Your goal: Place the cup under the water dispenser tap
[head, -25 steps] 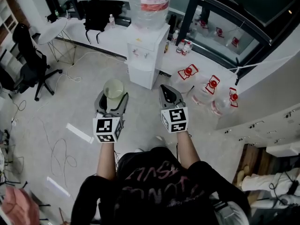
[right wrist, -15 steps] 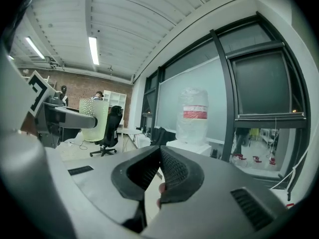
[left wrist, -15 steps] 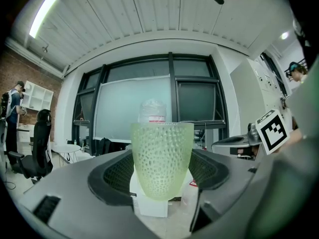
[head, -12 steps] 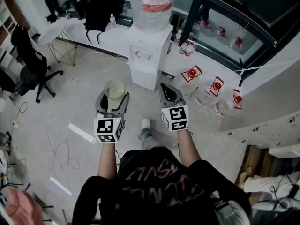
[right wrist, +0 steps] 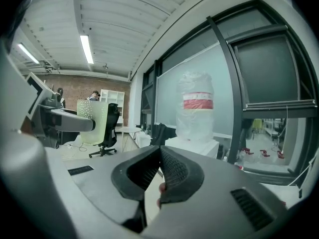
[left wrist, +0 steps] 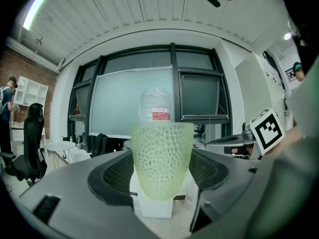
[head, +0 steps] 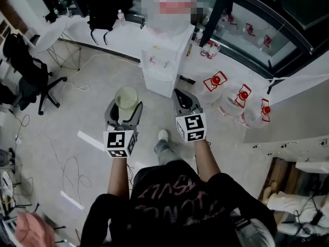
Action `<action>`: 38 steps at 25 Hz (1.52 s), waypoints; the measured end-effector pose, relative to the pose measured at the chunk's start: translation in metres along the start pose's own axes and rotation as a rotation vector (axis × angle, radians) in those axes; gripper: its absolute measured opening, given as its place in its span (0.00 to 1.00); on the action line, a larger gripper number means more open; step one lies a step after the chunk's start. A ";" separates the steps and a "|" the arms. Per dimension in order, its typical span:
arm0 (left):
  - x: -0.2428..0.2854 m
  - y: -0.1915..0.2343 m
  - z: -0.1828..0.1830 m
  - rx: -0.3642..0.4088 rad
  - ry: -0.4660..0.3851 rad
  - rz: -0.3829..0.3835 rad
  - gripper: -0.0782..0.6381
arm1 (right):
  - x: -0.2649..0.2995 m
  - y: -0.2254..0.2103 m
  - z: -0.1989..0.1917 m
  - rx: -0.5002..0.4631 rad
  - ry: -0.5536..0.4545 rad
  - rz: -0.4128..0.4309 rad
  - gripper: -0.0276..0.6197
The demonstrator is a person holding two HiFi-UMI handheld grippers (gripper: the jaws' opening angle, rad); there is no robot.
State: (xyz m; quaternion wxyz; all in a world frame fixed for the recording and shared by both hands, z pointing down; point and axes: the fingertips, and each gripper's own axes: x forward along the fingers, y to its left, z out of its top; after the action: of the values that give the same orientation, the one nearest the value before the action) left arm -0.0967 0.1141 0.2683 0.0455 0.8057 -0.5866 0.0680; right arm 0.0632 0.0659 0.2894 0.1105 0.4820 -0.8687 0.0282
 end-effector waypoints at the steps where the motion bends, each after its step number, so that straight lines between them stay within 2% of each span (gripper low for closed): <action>1: 0.009 0.004 0.000 -0.002 0.004 0.000 0.60 | 0.008 -0.004 -0.001 0.001 0.004 0.002 0.06; 9: 0.084 0.028 -0.001 -0.016 0.020 0.003 0.60 | 0.085 -0.035 -0.001 0.000 0.033 0.046 0.06; 14: 0.106 0.046 0.009 -0.015 0.022 0.026 0.60 | 0.127 -0.030 0.010 -0.020 0.030 0.113 0.06; 19: 0.132 0.059 0.012 -0.008 0.021 0.043 0.60 | 0.158 -0.036 0.015 -0.035 0.026 0.147 0.06; 27: 0.159 0.072 0.019 -0.001 0.017 0.063 0.60 | 0.176 -0.065 0.008 -0.013 0.033 0.122 0.06; 38: 0.191 0.064 0.012 0.005 0.024 -0.006 0.60 | 0.166 -0.096 -0.012 0.037 0.061 0.025 0.06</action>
State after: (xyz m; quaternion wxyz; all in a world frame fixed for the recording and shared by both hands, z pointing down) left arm -0.0993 -0.0872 0.2871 0.0509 0.8066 -0.5835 0.0791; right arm 0.0613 -0.1220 0.3316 0.1276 0.4719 -0.8703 0.0602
